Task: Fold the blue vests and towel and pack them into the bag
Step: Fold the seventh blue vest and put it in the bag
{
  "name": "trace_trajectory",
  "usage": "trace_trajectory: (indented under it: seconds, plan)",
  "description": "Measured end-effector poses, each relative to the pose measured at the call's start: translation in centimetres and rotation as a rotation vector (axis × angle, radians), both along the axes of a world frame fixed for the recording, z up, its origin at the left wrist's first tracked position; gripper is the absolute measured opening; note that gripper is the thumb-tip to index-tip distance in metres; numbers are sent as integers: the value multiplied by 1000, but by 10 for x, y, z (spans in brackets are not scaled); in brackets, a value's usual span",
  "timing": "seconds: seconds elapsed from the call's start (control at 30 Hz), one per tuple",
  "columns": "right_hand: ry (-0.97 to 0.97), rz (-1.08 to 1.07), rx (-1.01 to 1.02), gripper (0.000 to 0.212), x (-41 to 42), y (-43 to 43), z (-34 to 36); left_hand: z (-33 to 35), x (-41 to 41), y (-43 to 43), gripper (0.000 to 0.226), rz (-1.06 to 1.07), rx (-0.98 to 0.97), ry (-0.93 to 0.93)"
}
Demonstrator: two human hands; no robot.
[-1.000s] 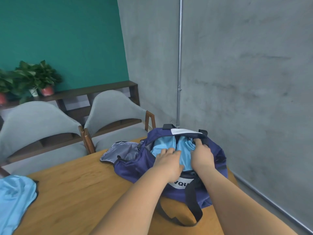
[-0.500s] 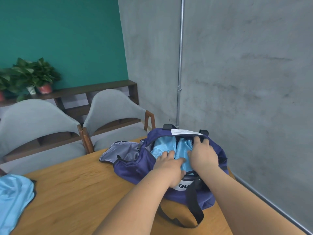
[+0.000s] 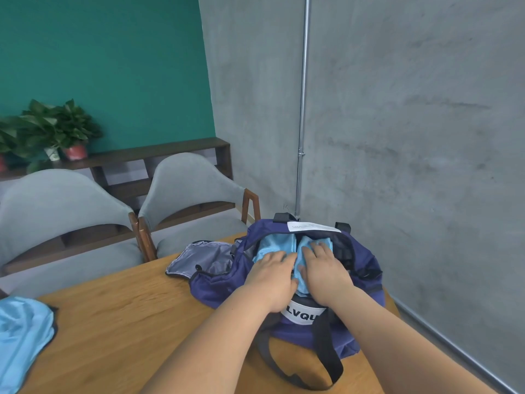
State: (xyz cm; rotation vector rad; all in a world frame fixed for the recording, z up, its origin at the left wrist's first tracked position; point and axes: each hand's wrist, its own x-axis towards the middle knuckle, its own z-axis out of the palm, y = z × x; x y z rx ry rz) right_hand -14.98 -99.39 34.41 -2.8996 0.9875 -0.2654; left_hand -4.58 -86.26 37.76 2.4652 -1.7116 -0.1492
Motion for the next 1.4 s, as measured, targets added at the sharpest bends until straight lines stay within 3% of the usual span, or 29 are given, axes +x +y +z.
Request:
trace_trajectory:
  seconds: [0.1,0.3,0.43,0.57,0.87,1.4]
  plan:
    - [154,-12,10,61,-4,-8,-7,0,-1,0,66,8,112,-8]
    - [352,-9,30,64,-11,-21,-9,-3,-1,-1,66,10,151,3]
    - [218,-34,-119,57,-1,-20,1,-1,2,-2,67,13,158,30]
    - [289,-95,8,71,0,-15,-17,-2,2,-3,66,17,158,44]
    - [412,-142,87,73,5,-19,-26,-5,-1,4,69,-7,196,-4]
    - [236,2,-2,70,-13,44,37,30,-18,86,64,44,55,-70]
